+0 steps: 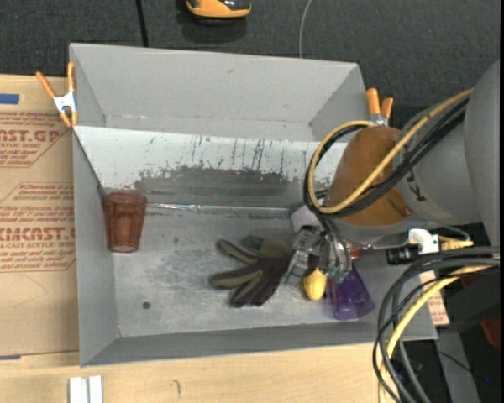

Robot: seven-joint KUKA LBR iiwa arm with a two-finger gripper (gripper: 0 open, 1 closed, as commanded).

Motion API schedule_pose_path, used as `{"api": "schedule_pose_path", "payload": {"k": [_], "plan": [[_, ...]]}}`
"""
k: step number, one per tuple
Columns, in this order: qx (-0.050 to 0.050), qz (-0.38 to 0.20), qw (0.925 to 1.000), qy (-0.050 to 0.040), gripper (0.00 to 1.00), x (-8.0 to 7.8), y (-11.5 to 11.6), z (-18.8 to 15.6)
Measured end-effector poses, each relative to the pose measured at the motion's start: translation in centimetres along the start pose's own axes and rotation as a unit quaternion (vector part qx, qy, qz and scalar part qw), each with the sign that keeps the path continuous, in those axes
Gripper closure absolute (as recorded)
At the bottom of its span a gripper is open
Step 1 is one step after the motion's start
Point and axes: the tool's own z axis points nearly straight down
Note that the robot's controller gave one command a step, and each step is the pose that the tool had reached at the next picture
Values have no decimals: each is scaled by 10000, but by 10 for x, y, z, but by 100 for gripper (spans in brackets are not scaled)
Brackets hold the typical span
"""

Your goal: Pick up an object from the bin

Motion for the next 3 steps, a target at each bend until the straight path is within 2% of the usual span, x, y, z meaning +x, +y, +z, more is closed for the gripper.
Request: {"api": "schedule_pose_path", "payload": {"k": [1, 3], "plan": [[-15, -1, 10000, -52, 100, -3, 1, -12], [-12, -1, 10000, -42, 100, -2, 1, -17]]}}
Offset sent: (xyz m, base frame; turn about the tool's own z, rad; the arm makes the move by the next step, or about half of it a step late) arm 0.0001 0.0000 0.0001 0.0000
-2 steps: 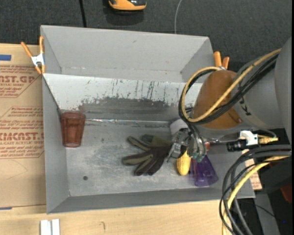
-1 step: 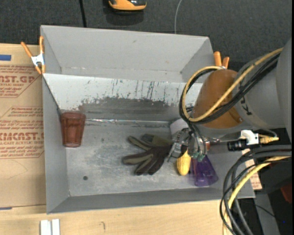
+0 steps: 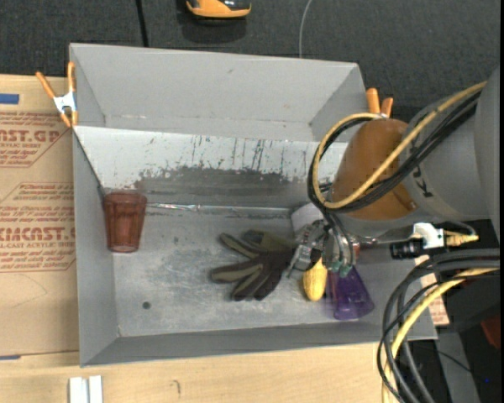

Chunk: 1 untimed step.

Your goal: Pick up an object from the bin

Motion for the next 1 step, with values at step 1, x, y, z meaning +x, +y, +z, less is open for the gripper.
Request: {"api": "schedule_pose_path", "payload": {"k": [1], "plan": [[9, -1, 10000, 29, 100, 1, 0, -5]]}}
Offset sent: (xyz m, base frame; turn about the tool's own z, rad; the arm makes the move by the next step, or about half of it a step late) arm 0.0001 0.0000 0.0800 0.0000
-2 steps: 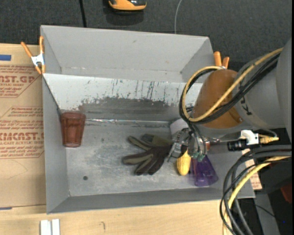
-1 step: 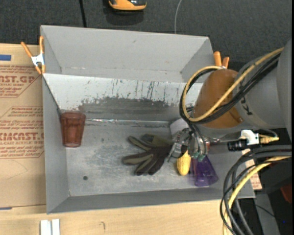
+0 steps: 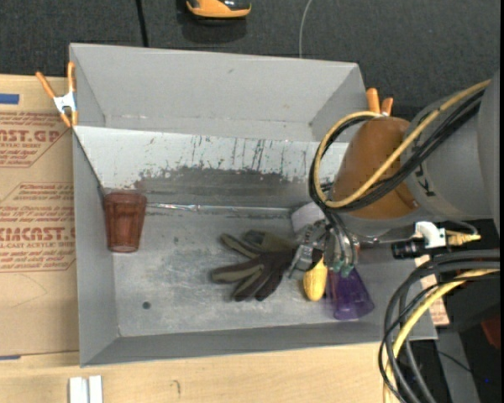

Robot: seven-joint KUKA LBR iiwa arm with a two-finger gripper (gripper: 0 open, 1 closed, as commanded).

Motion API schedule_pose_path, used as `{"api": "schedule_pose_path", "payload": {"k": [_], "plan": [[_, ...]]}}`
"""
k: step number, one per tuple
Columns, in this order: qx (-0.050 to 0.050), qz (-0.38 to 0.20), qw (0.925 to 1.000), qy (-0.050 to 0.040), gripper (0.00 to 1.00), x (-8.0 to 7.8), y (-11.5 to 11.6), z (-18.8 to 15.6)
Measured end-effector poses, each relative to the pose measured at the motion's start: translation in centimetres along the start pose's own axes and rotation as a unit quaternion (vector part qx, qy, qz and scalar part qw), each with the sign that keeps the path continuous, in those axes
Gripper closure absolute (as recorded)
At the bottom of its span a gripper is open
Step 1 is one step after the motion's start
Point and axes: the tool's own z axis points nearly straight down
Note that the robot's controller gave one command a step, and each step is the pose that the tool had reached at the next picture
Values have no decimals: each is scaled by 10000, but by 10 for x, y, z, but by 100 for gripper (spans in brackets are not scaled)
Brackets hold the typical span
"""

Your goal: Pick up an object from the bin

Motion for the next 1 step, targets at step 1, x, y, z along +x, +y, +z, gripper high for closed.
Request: {"api": "schedule_pose_path", "payload": {"k": [1], "plan": [[9, 0, 10000, 29, 100, 1, 0, -17]]}}
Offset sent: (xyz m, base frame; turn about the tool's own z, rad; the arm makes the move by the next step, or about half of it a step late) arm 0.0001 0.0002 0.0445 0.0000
